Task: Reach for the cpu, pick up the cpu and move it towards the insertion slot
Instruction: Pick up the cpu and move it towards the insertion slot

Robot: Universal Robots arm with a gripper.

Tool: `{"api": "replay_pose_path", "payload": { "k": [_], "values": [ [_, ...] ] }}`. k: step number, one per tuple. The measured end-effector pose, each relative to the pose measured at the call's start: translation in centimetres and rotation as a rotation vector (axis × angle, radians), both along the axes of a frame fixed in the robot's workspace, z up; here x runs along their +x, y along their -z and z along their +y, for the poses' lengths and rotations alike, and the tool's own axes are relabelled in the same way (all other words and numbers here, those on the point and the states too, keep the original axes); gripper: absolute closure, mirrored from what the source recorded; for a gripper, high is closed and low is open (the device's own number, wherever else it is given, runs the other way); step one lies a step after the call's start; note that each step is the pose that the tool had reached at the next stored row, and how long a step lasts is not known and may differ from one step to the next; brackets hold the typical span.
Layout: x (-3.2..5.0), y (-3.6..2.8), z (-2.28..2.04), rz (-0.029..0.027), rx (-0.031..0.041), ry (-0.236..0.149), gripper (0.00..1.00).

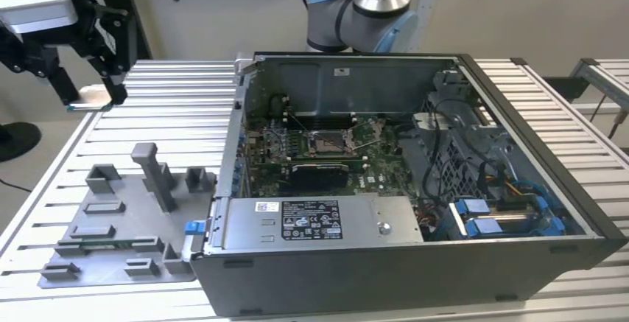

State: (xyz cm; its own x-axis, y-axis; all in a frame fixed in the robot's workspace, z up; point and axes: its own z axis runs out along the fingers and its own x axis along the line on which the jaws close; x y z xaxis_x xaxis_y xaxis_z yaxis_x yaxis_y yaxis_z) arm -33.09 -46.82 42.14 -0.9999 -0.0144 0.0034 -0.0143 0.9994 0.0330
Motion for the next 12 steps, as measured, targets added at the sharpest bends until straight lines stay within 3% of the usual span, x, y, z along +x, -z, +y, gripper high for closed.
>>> {"api": "replay_pose_path", "payload": {
  "k": [12],
  "values": [
    [4.11,0.08,0.00,0.0000,0.0000,0.000,1.00]
  ]
}}
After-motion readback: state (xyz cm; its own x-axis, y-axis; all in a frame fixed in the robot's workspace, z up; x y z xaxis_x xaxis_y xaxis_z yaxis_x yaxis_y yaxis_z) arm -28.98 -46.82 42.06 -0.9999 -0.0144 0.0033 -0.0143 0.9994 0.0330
